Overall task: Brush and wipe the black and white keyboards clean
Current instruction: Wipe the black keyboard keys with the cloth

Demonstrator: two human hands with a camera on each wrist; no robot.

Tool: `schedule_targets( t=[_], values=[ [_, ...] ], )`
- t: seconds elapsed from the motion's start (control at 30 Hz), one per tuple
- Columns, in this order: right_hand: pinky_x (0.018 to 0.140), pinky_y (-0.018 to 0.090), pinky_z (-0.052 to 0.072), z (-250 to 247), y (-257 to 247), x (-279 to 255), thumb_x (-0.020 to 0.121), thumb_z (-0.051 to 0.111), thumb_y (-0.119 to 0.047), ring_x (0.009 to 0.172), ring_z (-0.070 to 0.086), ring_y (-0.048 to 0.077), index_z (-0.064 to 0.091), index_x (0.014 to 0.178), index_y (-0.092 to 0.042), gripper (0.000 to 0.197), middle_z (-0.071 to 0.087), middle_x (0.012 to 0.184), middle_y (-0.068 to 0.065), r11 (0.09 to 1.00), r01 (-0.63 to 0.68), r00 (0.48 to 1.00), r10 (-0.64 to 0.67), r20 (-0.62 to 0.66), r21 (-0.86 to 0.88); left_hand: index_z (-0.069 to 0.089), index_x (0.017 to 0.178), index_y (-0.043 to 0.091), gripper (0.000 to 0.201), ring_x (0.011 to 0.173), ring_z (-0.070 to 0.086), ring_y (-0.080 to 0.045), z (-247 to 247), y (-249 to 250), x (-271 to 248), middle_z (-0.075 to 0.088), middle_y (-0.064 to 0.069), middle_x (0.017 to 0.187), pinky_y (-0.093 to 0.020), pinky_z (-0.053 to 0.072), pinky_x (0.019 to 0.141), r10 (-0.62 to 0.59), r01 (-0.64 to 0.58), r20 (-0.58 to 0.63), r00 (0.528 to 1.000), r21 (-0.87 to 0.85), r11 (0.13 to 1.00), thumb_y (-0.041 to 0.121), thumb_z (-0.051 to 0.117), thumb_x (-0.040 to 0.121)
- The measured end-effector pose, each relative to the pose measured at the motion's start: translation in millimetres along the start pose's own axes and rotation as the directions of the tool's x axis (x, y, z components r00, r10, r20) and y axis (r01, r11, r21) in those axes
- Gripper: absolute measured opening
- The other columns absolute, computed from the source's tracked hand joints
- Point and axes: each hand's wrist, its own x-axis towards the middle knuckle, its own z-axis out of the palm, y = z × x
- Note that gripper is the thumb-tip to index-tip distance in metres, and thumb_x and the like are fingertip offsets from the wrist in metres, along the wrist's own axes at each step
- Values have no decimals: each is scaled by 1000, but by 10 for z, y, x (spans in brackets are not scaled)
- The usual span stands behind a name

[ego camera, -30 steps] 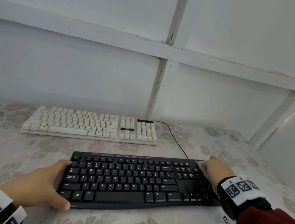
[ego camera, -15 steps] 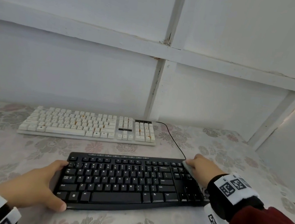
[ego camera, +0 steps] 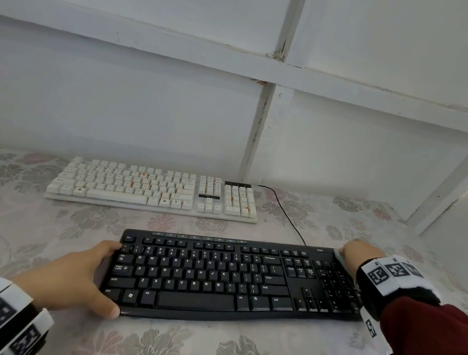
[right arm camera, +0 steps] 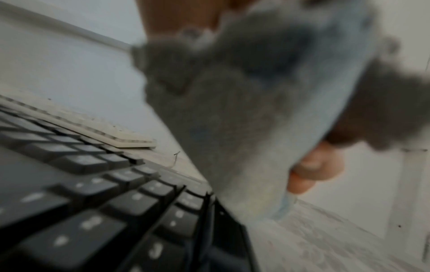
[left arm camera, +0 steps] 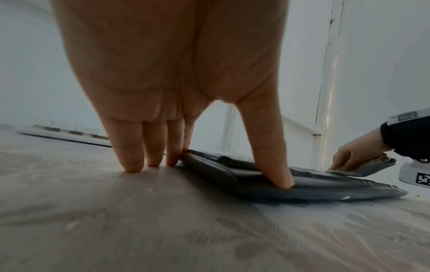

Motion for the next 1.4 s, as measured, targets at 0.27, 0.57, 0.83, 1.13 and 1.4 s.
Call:
schedule_targets(
  t=[0.27,0.57,0.83,1.13,1.4],
  values=[
    [68,24,47,-384,-1068,-462,101,34,-30,64,50,15,45,66,-12,41,47,76,0,919,366,921,-335,-200,146,19,142,31,111,116,48,-9,8,6,22,46,17,131,-23,36,95,-36,36,-18,999,15,999,34,87,54],
    [78,38,38,-498,-2749,-1334,88,44,1,94,45,31,60,86,-13,21,38,102,11,590,806,590,-792,-161,47,16,141,30,108,106,49,-6,-6,52,-1,49,21,115,-15,39,77,-16,16,-25,1000,7,1000,26,86,60],
    [85,45,42,-323,-2807,-1369,95,38,-7,117,40,40,51,123,-7,31,39,133,15,724,676,737,-659,-152,140,19,143,26,106,107,48,-7,-20,78,-21,50,18,115,-18,38,87,-6,6,-10,1000,20,1000,24,86,61],
    [76,39,37,-372,-2165,-1336,90,38,7,118,37,35,39,83,-14,23,38,128,13,737,676,733,-670,-116,11,23,141,28,104,108,48,-6,-9,54,-26,48,24,111,-18,35,87,10,-11,-22,1000,-29,1000,21,87,59],
    [89,42,43,-543,-2177,-1332,85,46,3,93,42,29,23,60,-13,38,33,95,6,730,683,720,-679,-141,-26,24,140,30,104,110,49,-6,-5,41,-20,49,22,117,-19,37,89,1,-2,-23,1000,-40,999,23,87,57]
  ],
)
